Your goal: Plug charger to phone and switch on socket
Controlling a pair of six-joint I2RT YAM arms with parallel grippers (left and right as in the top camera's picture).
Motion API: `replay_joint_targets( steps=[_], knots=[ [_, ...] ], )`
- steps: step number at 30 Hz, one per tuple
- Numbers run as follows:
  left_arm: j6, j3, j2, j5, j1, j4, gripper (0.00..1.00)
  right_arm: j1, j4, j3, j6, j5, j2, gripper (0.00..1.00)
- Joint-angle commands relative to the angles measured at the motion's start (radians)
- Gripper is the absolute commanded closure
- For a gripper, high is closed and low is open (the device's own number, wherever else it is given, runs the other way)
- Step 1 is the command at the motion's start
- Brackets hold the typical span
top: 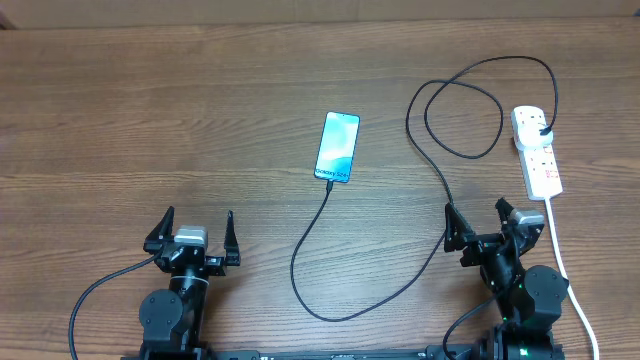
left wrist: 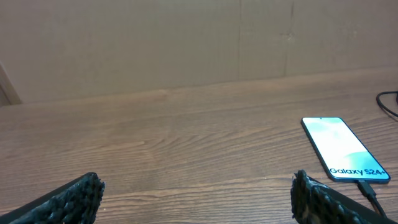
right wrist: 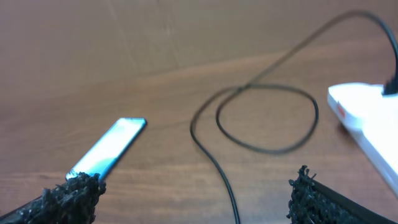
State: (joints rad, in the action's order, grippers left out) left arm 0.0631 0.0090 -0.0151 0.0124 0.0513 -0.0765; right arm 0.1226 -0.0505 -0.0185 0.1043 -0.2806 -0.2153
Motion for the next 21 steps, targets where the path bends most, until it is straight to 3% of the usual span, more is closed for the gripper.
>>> replay_joint_targets(
  steps=[1, 21],
  knots=[
    [0.023, -0.004, 0.011, 0.01, -0.007, -0.002, 0.0, -0.006, -0.012, 0.011, -0.001, 0.035, 0.019, 0.0],
    [0.023, -0.004, 0.011, 0.01, -0.007, -0.002, 0.0, -0.006, -0.015, 0.011, -0.003, 0.044, 0.201, 0.0]
  ],
)
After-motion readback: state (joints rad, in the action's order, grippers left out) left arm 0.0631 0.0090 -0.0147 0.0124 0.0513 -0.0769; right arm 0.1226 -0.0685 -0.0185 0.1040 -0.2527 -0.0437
